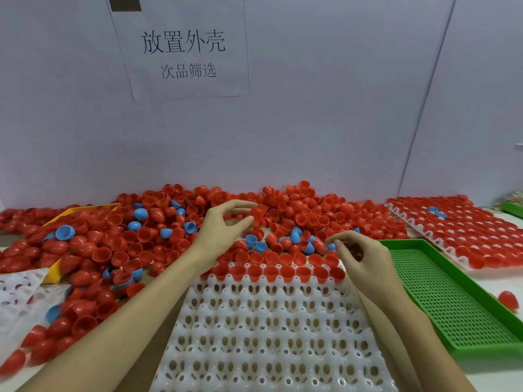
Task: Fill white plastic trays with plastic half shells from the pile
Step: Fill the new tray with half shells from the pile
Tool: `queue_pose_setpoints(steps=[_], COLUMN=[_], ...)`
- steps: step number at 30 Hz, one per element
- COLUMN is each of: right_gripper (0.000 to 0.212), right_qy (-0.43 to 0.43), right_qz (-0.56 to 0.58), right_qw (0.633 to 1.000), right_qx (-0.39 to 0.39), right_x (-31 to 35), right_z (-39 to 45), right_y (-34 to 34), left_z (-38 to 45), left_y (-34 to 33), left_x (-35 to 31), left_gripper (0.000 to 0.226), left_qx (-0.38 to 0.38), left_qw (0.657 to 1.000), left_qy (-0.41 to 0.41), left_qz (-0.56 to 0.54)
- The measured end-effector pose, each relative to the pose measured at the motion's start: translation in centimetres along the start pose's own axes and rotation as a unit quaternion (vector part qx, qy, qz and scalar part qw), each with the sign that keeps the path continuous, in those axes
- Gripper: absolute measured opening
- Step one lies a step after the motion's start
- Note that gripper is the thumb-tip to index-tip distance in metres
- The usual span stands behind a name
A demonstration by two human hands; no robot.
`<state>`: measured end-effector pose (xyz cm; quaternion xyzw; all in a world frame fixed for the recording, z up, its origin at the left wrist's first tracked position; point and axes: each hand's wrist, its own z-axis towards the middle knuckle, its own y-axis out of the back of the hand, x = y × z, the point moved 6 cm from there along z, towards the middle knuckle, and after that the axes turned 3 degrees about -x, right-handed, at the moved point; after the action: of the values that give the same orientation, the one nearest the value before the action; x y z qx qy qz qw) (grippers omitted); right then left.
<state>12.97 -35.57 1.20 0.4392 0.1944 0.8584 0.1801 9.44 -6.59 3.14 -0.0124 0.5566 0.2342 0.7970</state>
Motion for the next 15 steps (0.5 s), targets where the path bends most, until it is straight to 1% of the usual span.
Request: queue_pose_setpoints(steps=[2,3,6,7,8,9,11,12,15], right_gripper=[0.021,0.025,0.054,0.059,0.058,0.05,0.031,0.026,0.022], right_qy=[0.004,0.008,0.022,0.033,0.045,0.054,0.056,0.053,0.043], right_qz=[0.052,0.086,0.188,0.2,0.201,0.198,0.198,0.203,0.212], right_qw=[0.998,0.996,0.973,0.964,0.959,0.958,0.96,0.961,0.962], right_qx=[0.018,0.036,0.135,0.17,0.193,0.2,0.188,0.179,0.168], right_x=[1.2,1.9,4.6,5.5,6.3,6.8,7.4,7.5,7.7], right_z=[-0.1,-0.2,-1.0,-1.6,-2.0,-2.3,-2.7,-2.8,-2.9], right_y=[-0.2,-0.3,-1.6,-2.3,-2.9,-3.3,-3.6,-3.6,-3.6], left_z=[-2.4,-3.7,-7.0,-7.8,-8.4,-8.9,-9.5,-9.8,-10.0], left_y=[-0.1,-0.3,-1.1,-1.2,-1.3,-1.4,-1.5,-1.4,-1.0], left_x=[-1.3,-1.7,-2.2,-2.1,-2.0,-1.9,-1.8,-1.8,-2.1], left_gripper=[0.027,0.026,0.026,0.026,0.025,0.025,0.025,0.026,0.033], left_qx=[0.038,0.062,0.136,0.146,0.15,0.153,0.155,0.154,0.149], left_qw=[0.996,0.992,0.978,0.976,0.975,0.975,0.974,0.973,0.973], left_qy=[0.002,0.007,0.035,0.039,0.041,0.043,0.049,0.051,0.048], left_qz=[-0.08,-0.106,-0.155,-0.159,-0.159,-0.157,-0.159,-0.165,-0.17])
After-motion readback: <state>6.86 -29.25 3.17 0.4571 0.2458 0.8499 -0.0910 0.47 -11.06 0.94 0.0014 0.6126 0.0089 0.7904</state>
